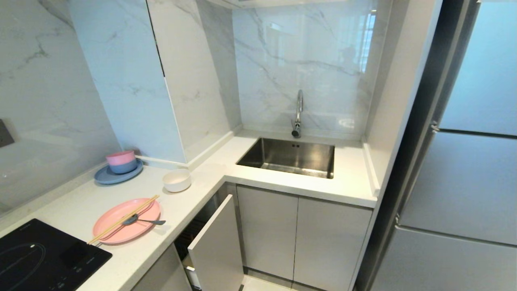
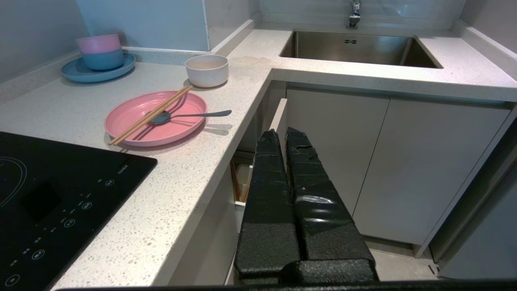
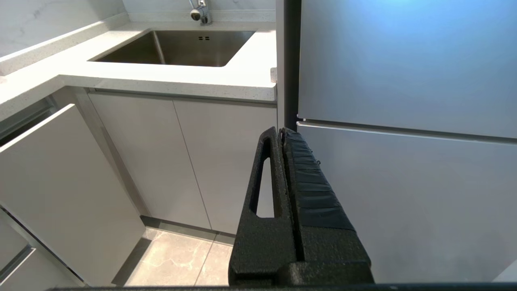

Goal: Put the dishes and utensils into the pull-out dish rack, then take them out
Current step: Open the cupboard

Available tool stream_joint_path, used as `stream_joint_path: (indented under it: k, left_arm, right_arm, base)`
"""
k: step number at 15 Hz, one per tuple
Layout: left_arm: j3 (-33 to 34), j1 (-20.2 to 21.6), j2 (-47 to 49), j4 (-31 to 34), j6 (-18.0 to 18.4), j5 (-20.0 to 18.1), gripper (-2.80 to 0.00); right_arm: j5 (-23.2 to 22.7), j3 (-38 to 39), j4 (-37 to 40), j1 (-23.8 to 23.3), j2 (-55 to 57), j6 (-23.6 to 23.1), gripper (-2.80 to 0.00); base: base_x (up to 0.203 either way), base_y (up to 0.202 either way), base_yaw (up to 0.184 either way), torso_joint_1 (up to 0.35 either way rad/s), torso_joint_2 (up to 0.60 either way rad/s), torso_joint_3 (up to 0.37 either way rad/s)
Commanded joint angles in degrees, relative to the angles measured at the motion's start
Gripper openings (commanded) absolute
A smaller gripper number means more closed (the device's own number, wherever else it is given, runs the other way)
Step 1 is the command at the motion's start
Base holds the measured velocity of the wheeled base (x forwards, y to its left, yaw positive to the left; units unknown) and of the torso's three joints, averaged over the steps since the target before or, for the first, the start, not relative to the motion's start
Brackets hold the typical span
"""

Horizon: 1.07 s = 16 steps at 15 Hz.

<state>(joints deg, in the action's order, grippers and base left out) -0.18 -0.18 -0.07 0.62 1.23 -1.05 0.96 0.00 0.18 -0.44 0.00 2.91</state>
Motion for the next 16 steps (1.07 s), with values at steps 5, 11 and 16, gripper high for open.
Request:
stream_joint_path:
  k: [5,11,16]
  left_arm:
    - [0.0,0.0,0.0,0.0,0.0,0.0,-2.80]
    - [0.0,0.0,0.0,0.0,0.0,0.0,-2.80]
    - [0.0,0.0,0.0,0.0,0.0,0.0,-2.80]
  right_arm:
    - [0.0,0.1,0.0,0.0,0.1,0.0,-2.80]
    - [0.0,0.1,-0.1,0.0,0.0,0.0,-2.80]
    - [0.0,0.1,-0.1,0.0,0.0,0.0,-2.80]
  base:
    - [0.000,0.000,0.000,0.000,0.00,0.000]
    - [0.000,0.000,0.000,0.000,0.00,0.000]
    - [0.000,0.000,0.000,0.000,0.00,0.000]
